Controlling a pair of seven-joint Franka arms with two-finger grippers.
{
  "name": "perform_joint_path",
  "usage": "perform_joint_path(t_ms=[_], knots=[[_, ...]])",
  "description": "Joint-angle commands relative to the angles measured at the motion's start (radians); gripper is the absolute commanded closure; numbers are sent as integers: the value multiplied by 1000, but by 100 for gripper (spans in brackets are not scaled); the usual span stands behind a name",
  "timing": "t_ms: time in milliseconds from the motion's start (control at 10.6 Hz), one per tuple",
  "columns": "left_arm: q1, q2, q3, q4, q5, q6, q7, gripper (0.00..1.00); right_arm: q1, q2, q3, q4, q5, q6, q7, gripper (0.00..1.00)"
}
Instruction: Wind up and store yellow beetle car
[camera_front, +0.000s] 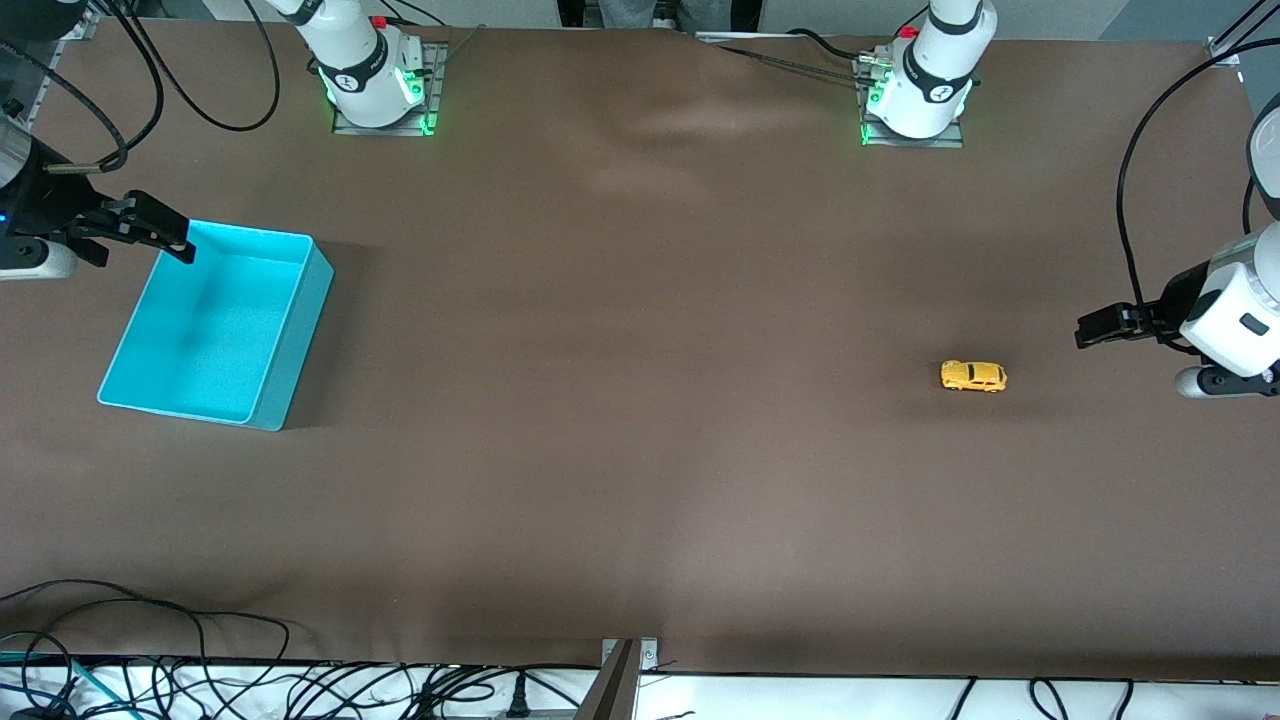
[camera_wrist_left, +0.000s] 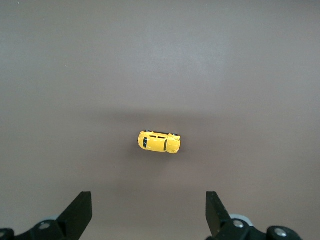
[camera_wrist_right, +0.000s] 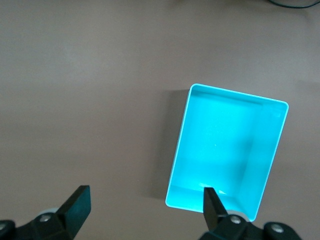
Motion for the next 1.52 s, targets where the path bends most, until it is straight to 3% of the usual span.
perform_joint_path(t_ms=[0, 284, 379, 663, 1042, 1232, 1421], knots=[[-1, -4, 10, -1, -30, -8, 18, 0, 7, -16, -1, -7, -17, -17, -8, 0], [-1, -4, 12, -3, -31, -8, -14, 0, 7, -16, 0, -7, -17, -17, -8, 0], [3, -3, 12, -4, -31, -8, -112, 0, 7, -16, -1, -9, -17, -17, -9, 0], [-1, 28, 12, -13, -30, -7, -617, 0, 8, -16, 2, -7, -23, -15, -9, 0], [12, 121, 12, -22, -31, 42, -1109, 0, 8, -16, 2, -7, -23, -14, -9, 0], [13, 145, 12, -109, -31, 183, -1290, 0, 8, -13, 2, -7, -23, -14, -9, 0], [13, 142, 12, -212, -28, 301, -1334, 0, 8, -10, 2, -9, -23, -14, -11, 0]])
